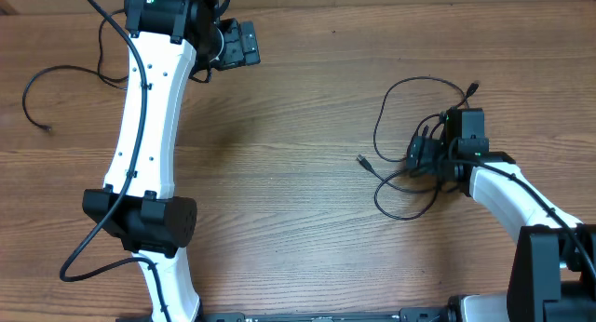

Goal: Untangle cables

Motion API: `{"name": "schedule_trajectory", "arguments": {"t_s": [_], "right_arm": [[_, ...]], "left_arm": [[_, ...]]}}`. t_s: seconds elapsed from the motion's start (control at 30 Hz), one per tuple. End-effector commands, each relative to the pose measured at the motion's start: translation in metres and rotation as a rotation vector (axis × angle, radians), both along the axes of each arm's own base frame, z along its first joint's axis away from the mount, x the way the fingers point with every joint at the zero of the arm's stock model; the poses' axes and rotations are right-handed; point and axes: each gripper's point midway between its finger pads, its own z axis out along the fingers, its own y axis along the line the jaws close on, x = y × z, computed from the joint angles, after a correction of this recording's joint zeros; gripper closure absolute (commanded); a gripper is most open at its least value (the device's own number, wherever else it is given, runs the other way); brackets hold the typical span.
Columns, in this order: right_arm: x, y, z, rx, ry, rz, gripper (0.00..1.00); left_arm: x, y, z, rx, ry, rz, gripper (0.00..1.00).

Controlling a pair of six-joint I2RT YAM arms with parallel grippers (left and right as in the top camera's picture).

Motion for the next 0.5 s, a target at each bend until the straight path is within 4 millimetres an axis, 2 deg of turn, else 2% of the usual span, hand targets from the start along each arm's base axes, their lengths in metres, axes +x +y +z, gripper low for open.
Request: {"name": "schedule_trajectory", "arguments": {"t_s": [0.0, 0.47], "right_arm": [[-0.0027, 0.0172, -0.0011, 0.092, 0.007, 0.053, 0.06], [-0.0101, 0.0181, -0.0043, -0.026, 0.018, 0.325, 0.07]], "left_arm": [[0.0017, 0.0048, -0.0031, 0.023, 0.003, -0.003, 0.00], [-0.0042, 0.0058, -0.0057, 0.028, 0.030, -0.004, 0.00]]}}
